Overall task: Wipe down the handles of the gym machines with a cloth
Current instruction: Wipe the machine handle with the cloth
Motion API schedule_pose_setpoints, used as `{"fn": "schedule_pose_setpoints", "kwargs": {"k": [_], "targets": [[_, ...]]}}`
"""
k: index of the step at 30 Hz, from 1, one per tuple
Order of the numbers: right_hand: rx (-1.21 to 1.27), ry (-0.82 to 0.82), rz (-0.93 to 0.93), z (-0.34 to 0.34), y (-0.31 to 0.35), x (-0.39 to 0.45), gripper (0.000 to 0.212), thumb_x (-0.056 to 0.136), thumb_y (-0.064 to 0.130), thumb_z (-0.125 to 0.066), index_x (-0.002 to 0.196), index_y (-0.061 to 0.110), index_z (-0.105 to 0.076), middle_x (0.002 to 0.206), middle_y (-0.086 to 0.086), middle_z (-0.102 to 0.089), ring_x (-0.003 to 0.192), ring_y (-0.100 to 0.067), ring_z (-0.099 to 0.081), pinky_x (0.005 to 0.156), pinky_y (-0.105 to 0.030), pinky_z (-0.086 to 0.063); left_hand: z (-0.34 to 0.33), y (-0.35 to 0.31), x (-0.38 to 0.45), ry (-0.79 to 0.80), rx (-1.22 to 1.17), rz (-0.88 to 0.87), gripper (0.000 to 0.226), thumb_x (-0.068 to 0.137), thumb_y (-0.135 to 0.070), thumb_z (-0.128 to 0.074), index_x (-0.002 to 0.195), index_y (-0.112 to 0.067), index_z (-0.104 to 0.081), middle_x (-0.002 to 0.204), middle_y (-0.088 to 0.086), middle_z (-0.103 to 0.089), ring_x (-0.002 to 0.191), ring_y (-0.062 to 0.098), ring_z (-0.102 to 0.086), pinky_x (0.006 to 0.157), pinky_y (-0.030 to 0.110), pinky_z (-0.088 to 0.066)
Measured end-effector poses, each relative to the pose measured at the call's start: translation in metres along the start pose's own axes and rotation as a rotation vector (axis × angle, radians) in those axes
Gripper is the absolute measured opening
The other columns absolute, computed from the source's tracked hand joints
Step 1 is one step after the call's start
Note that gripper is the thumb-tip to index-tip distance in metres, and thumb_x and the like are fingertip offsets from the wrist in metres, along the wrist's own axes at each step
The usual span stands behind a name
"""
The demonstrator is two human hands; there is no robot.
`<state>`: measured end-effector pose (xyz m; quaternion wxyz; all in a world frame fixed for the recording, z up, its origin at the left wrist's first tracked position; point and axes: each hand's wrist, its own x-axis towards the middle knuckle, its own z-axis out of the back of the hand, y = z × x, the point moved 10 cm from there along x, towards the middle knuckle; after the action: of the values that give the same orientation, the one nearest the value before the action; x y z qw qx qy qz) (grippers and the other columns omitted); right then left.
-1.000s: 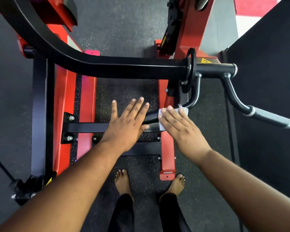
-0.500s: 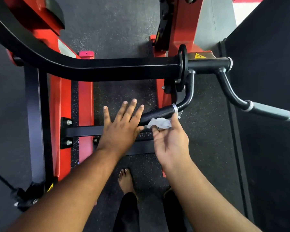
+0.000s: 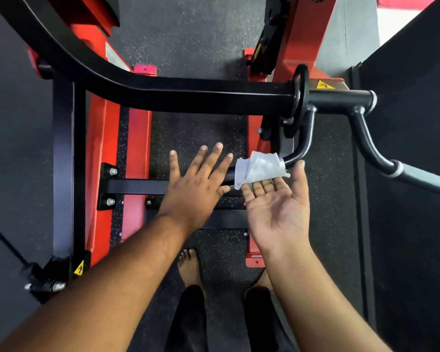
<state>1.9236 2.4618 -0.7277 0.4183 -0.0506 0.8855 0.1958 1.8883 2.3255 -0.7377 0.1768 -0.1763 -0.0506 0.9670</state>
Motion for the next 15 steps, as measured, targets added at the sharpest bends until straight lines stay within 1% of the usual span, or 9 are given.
{"fn": "schedule_pose_setpoints", "kwargs": {"k": [2, 3, 5, 6, 7, 8, 10, 11, 15], "targets": [[-0.019, -0.001, -0.03, -0.006, -0.001, 0.013, 0.071, 0.084, 0.054, -0.072, 0.136, 0.008, -0.058, 0.131, -0.009, -0.068, 0.123, -0.027, -0.064, 0.114, -0.045, -0.042, -0.001, 0.0, 0.0, 0.022, 0.007, 0.008, 0.066, 0.106, -0.055, -0.015, 0.162, -0.029, 0.011, 0.172, -0.002, 0.014, 0.159, 0.023, 0.003, 0.117, 0.075, -0.004], [-0.03, -0.004, -0.045, -0.01, -0.002, 0.022, 0.062, 0.087, 0.055, -0.071, 0.126, 0.007, -0.062, 0.126, -0.005, -0.068, 0.118, -0.023, -0.065, 0.112, -0.043, -0.045, -0.001, 0.0, 0.001, 0.029, 0.006, 0.015, 0.067, 0.105, -0.055, -0.015, 0.161, -0.03, 0.013, 0.172, -0.003, 0.015, 0.159, 0.023, 0.004, 0.117, 0.075, -0.003], [0.004, -0.051, -0.04, -0.011, -0.002, 0.037, 0.042, 0.09, 0.055, -0.071, 0.097, 0.014, -0.065, 0.104, -0.001, -0.068, 0.099, -0.02, -0.067, 0.101, -0.037, -0.053, 0.001, -0.001, 0.001, 0.023, 0.01, 0.022, 0.067, 0.105, -0.054, -0.015, 0.161, -0.03, 0.015, 0.172, -0.002, 0.015, 0.159, 0.023, 0.004, 0.118, 0.074, -0.002], [0.004, -0.065, -0.019, -0.01, -0.001, 0.04, 0.039, 0.09, 0.055, -0.071, 0.09, 0.017, -0.064, 0.097, -0.001, -0.066, 0.093, -0.02, -0.066, 0.098, -0.036, -0.054, 0.002, -0.001, 0.001, 0.021, 0.011, 0.025, 0.067, 0.105, -0.054, -0.015, 0.161, -0.03, 0.014, 0.172, -0.002, 0.015, 0.159, 0.023, 0.004, 0.118, 0.074, -0.002], [-0.032, -0.048, -0.007, -0.01, 0.0, 0.039, 0.039, 0.091, 0.055, -0.07, 0.091, 0.017, -0.065, 0.098, -0.002, -0.067, 0.094, -0.02, -0.067, 0.099, -0.036, -0.054, 0.001, -0.001, 0.001, 0.027, 0.008, 0.029, 0.067, 0.105, -0.054, -0.015, 0.161, -0.03, 0.015, 0.171, -0.003, 0.017, 0.159, 0.023, 0.005, 0.118, 0.074, -0.001], [-0.075, -0.012, -0.003, -0.011, -0.001, 0.028, 0.042, 0.091, 0.055, -0.069, 0.101, 0.014, -0.067, 0.105, -0.004, -0.07, 0.101, -0.02, -0.069, 0.103, -0.038, -0.051, 0.0, 0.0, 0.001, 0.037, 0.001, 0.033, 0.067, 0.105, -0.055, -0.014, 0.16, -0.03, 0.016, 0.171, -0.003, 0.019, 0.159, 0.023, 0.007, 0.118, 0.074, 0.001], [-0.094, 0.01, -0.01, -0.004, -0.007, 0.007, 0.062, 0.088, 0.054, -0.069, 0.132, 0.011, -0.06, 0.127, -0.007, -0.069, 0.118, -0.023, -0.067, 0.112, -0.043, -0.045, -0.001, 0.001, 0.001, 0.034, -0.011, 0.023, 0.067, 0.106, -0.056, -0.012, 0.16, -0.031, 0.016, 0.17, -0.003, 0.022, 0.159, 0.023, 0.01, 0.117, 0.075, 0.002], [-0.073, 0.003, -0.008, 0.0, -0.008, -0.002, 0.07, 0.086, 0.054, -0.07, 0.139, 0.011, -0.055, 0.133, -0.01, -0.067, 0.123, -0.025, -0.065, 0.114, -0.045, -0.042, 0.0, 0.0, 0.002, 0.027, -0.011, 0.01, 0.067, 0.106, -0.057, -0.012, 0.16, -0.03, 0.016, 0.17, -0.002, 0.021, 0.159, 0.024, 0.01, 0.117, 0.075, 0.002], [-0.046, -0.009, -0.047, -0.004, -0.021, 0.012, 0.072, 0.084, 0.054, -0.073, 0.138, 0.009, -0.054, 0.133, -0.014, -0.066, 0.125, -0.03, -0.063, 0.117, -0.048, -0.039, 0.001, 0.001, 0.002, 0.047, 0.005, -0.011, 0.07, 0.107, -0.056, -0.016, 0.157, -0.029, 0.025, 0.169, -0.002, 0.023, 0.158, 0.022, 0.011, 0.118, 0.074, 0.002]]}}
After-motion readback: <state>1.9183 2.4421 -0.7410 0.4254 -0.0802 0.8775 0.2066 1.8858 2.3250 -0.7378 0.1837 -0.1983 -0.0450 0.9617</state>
